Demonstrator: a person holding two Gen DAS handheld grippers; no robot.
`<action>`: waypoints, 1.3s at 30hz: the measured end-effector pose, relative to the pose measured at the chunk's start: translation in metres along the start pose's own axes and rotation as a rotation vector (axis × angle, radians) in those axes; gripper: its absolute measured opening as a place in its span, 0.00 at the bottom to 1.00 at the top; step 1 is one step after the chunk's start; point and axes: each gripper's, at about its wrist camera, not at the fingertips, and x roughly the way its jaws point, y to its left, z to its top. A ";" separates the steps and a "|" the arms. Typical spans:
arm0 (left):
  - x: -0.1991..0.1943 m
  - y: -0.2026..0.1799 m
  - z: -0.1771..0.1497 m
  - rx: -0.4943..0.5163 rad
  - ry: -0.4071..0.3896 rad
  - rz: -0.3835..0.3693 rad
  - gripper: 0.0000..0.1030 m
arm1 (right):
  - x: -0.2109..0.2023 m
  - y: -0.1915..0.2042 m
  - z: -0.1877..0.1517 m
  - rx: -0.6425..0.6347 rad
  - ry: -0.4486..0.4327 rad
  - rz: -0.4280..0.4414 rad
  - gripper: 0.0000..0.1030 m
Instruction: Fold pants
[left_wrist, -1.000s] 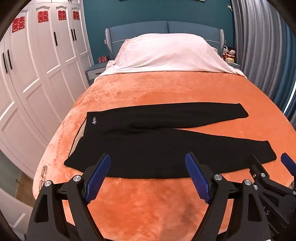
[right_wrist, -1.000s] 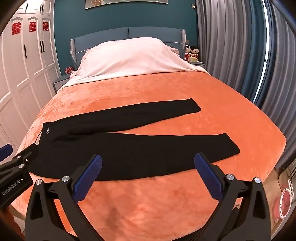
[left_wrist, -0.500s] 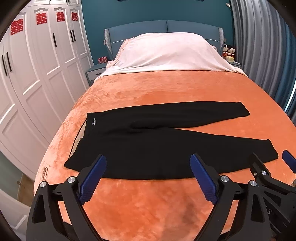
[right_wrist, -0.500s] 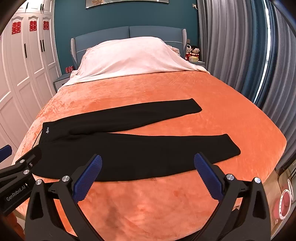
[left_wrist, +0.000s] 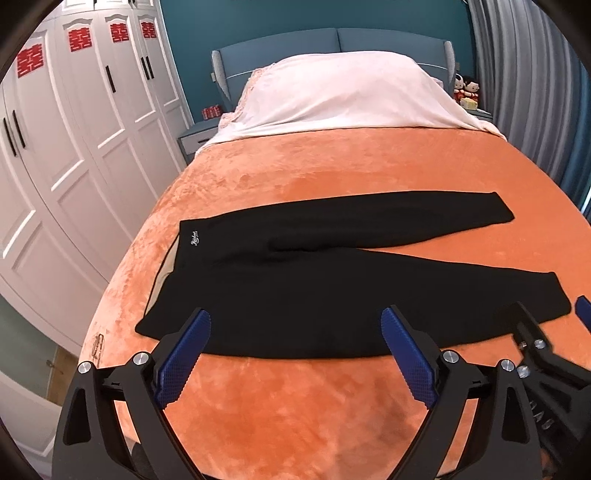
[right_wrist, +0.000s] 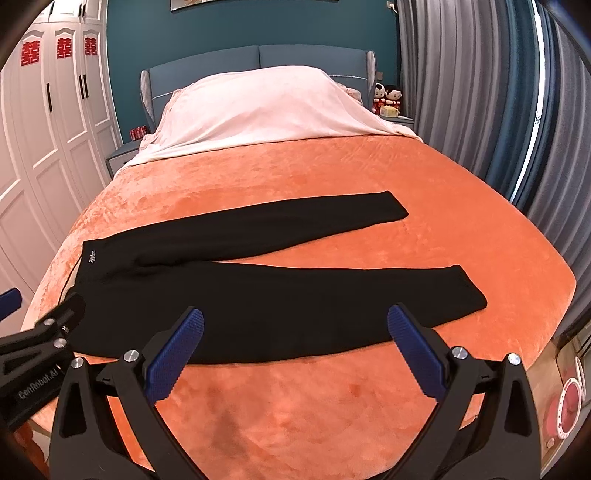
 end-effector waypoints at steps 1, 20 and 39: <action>0.003 0.001 0.001 0.001 -0.002 0.011 0.89 | 0.003 -0.002 0.002 0.001 0.003 -0.001 0.95; 0.026 0.010 0.024 -0.041 -0.009 0.005 0.89 | 0.035 -0.025 0.028 0.043 0.013 -0.050 0.95; 0.024 0.009 0.024 -0.036 -0.003 0.010 0.89 | 0.025 -0.021 0.030 0.037 0.009 -0.039 0.95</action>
